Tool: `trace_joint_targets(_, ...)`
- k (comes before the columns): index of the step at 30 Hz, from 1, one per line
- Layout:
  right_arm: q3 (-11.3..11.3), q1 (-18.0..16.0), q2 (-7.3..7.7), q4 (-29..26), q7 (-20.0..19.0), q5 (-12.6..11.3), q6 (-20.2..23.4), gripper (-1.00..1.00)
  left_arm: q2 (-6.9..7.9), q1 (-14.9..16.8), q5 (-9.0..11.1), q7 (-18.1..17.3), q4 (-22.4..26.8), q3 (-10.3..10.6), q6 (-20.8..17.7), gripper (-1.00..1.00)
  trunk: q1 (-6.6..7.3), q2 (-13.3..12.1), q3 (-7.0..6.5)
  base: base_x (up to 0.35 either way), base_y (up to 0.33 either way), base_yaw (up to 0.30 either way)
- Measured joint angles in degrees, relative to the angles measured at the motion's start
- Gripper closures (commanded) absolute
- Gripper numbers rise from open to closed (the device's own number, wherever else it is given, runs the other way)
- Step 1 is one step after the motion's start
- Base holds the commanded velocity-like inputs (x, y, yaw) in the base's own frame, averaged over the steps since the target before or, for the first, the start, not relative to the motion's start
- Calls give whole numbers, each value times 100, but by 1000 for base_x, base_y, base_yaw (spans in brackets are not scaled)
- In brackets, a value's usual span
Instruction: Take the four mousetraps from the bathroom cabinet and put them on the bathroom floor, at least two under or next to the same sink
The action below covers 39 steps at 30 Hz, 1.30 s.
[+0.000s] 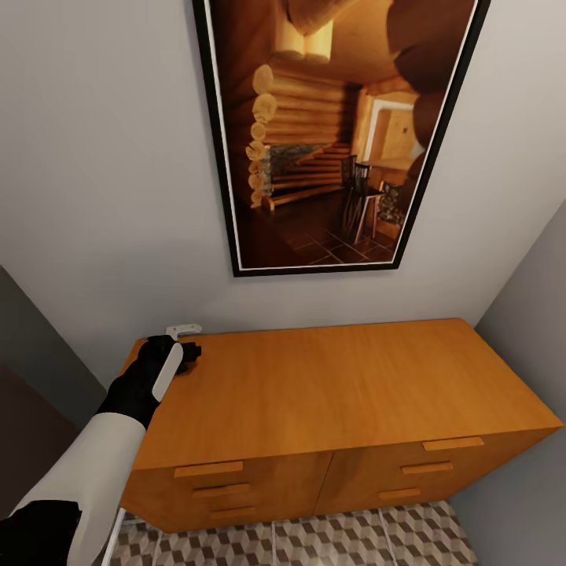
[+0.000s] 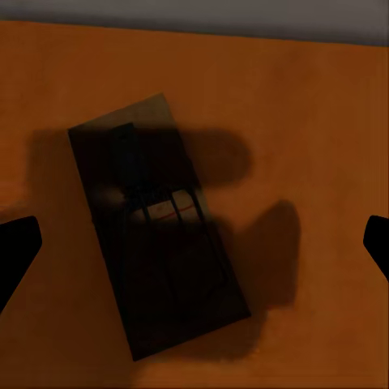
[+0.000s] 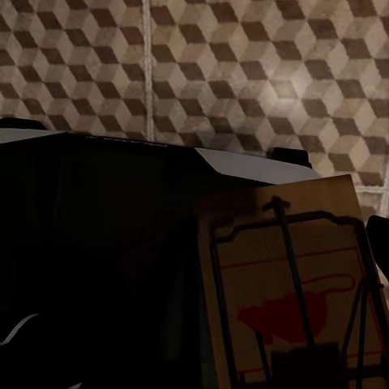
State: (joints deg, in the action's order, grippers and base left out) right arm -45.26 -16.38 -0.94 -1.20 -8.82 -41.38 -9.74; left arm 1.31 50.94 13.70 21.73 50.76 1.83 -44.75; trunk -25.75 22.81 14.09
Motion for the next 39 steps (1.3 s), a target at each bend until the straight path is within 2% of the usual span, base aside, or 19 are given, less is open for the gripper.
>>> trace_joint_targets(9,0,0,0,0,4,0,-1,100,86,0,3,1,-127,0,205,-100,0,0,0,0,0,0)
trace_joint_targets(22,0,7,0,0,3,0,-4,100,89,0,3,2,-254,0,250,-100,0,0,0,0,0,0)
trace_joint_targets(31,0,9,0,0,4,0,-4,100,83,0,3,3,-487,0,494,-100,0,0,0,0,0,0)
trace_joint_targets(39,0,9,0,0,4,0,-4,100,83,0,3,3,-530,4,526,-100,0,0,0,0,0,0)
